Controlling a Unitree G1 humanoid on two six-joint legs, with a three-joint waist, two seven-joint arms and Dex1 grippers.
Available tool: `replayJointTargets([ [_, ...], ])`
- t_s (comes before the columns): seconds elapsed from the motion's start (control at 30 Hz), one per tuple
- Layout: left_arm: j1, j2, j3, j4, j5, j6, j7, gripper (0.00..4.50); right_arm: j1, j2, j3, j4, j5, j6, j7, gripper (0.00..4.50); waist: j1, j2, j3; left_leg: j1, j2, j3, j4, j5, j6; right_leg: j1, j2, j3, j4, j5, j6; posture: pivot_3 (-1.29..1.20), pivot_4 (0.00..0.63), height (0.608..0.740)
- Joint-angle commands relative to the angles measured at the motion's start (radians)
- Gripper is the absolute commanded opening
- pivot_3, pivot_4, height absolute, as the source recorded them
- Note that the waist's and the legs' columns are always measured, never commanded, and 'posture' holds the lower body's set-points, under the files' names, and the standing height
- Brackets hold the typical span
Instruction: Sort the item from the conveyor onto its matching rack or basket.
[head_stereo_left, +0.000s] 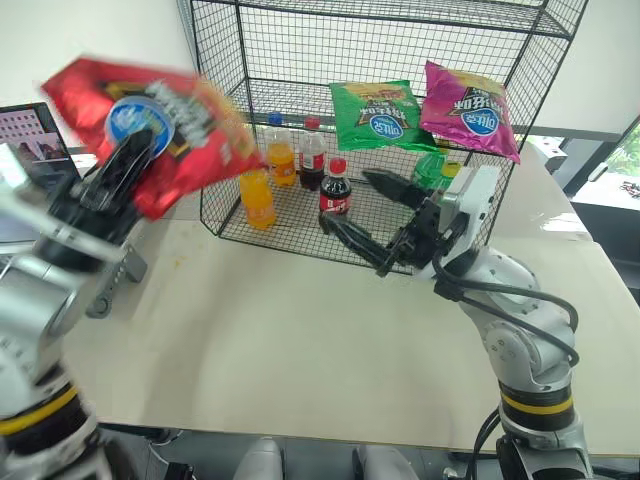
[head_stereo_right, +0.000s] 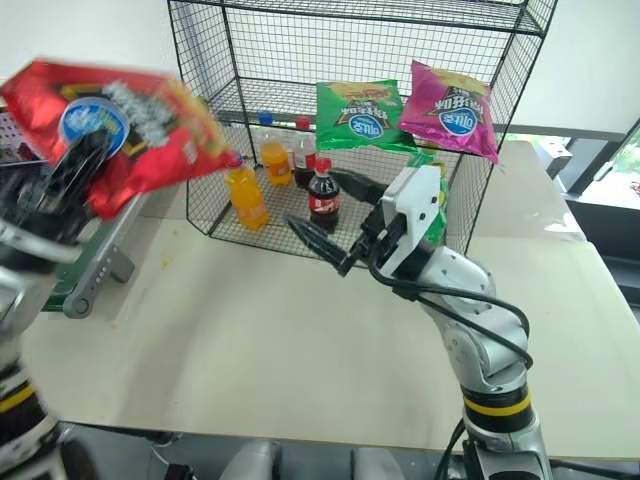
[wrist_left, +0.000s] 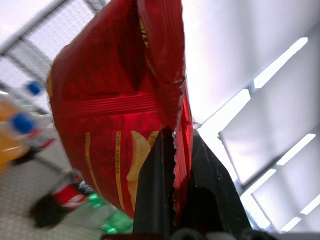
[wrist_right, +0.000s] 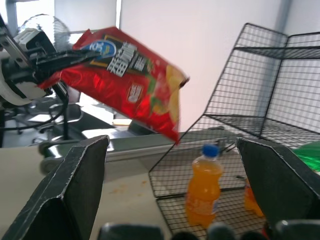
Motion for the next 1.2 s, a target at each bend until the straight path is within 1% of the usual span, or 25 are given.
replayJointTargets([
  [0.03, -0.186, -0.047, -0.08, 0.153, -0.014, -0.034, 0.006, 0.02, -0.048, 0.014, -0.026, -0.062, -0.031, -0.013, -0.072, 4.5, -0.003, 0.0, 0.0, 0.0, 0.0, 0.0, 0.0, 0.0, 0.0, 0.0, 0.0, 0.0, 0.0, 0.0, 0.0, 0.0, 0.15, 0.74],
  [0.1, -0.289, -0.068, -0.121, 0.273, -0.007, -0.043, -0.027, 0.02, -0.056, 0.017, -0.027, -0.071, -0.043, -0.013, -0.094, 4.5, 0.0, 0.0, 0.0, 0.0, 0.0, -0.001, 0.0, 0.0, 0.0, 0.0, 0.0, -0.001, 0.001, 0.0, 0.0, 0.0, 0.15, 0.74],
  [0.2, -0.431, -0.121, -0.152, 0.539, 0.099, -0.064, -0.13, 0.02, -0.055, 0.014, -0.034, -0.088, -0.063, -0.008, -0.123, 4.5, 0.002, 0.0, 0.0, -0.001, -0.001, -0.001, 0.0, 0.0, 0.0, 0.0, 0.0, -0.001, 0.0, 0.0, 0.0, 0.0, 0.15, 0.74],
  [0.27, -0.472, -0.131, -0.159, 0.65, 0.169, -0.062, -0.204, 0.02, -0.056, 0.013, -0.035, -0.095, -0.067, -0.001, -0.135, 4.5, 0.001, 0.001, 0.0, -0.001, -0.001, -0.001, 0.0, 0.0, 0.0, 0.0, 0.0, -0.001, -0.001, 0.0, 0.0, 0.0, 0.15, 0.74],
  [0.37, -0.542, -0.175, -0.134, 0.848, 0.271, -0.129, -0.301, 0.02, -0.043, 0.007, -0.031, -0.114, -0.081, 0.005, -0.148, 4.5, -0.001, 0.001, 0.0, -0.001, -0.002, -0.001, 0.0, 0.0, 0.0, 0.0, 0.0, -0.001, -0.001, 0.0, 0.0, 0.0, 0.15, 0.74],
  [0.43, -0.574, -0.199, -0.108, 0.916, 0.316, -0.164, -0.331, 0.02, -0.04, 0.004, -0.028, -0.124, -0.09, 0.008, -0.159, 4.5, -0.001, 0.001, 0.0, -0.002, -0.002, -0.001, 0.0, 0.001, 0.0, -0.002, 0.0, -0.002, -0.001, 0.0, 0.0, 0.0, 0.15, 0.74],
  [0.53, -0.595, -0.223, -0.073, 0.956, 0.366, -0.191, -0.354, 0.02, -0.039, 0.002, -0.031, -0.135, -0.097, 0.016, -0.17, 4.5, -0.003, 0.001, 0.0, -0.007, -0.001, -0.001, 0.0, 0.001, 0.0, -0.007, 0.0, -0.001, 0.0, 0.0, 0.0, 0.0, 0.15, 0.74],
  [0.63, -0.597, -0.261, -0.037, 0.97, 0.415, -0.242, -0.32, 0.02, -0.04, -0.003, -0.032, -0.137, -0.11, 0.016, -0.177, 4.5, 0.0, 0.001, 0.0, -0.009, -0.002, -0.001, 0.0, 0.002, -0.001, -0.01, 0.0, -0.001, 0.001, 0.0, 0.0, 0.0, 0.15, 0.74],
  [0.77, -0.608, -0.359, -0.02, 0.906, 0.471, -0.314, -0.227, 0.02, -0.054, -0.03, -0.021, -0.129, -0.149, 0.051, -0.193, 4.5, 0.006, 0.001, 0.0, -0.009, -0.002, -0.001, 0.0, 0.002, 0.0, -0.01, -0.001, -0.001, 0.002, 0.0, 0.001, 0.0, 0.15, 0.74],
  [0.9, -0.667, -0.434, 0.007, 0.913, 0.525, -0.41, -0.19, 0.02, -0.074, -0.029, -0.007, -0.127, -0.17, 0.082, -0.213, 4.5, 0.01, 0.0, 0.0, -0.01, -0.002, -0.001, 0.001, 0.002, 0.0, -0.01, -0.001, 0.0, 0.002, 0.001, 0.002, 0.0, 0.15, 0.74],
  [1.07, -0.739, -0.499, 0.034, 0.992, 0.584, -0.502, -0.177, 0.02, -0.102, -0.014, 0.012, -0.132, -0.19, 0.112, -0.238, 4.5, 0.006, 0.0, 0.0, -0.01, -0.003, -0.001, 0.001, 0.003, 0.0, -0.01, -0.001, 0.0, 0.002, 0.001, 0.002, 0.0, 0.15, 0.74],
  [1.2, -0.814, -0.505, 0.068, 1.08, 0.636, -0.587, -0.194, 0.02, -0.1, -0.002, 0.017, -0.14, -0.197, 0.124, -0.243, 4.5, 0.004, 0.0, 0.0, -0.01, -0.003, -0.001, 0.001, 0.003, 0.001, -0.01, -0.001, 0.001, 0.001, 0.001, 0.002, 0.0, 0.15, 0.74],
])
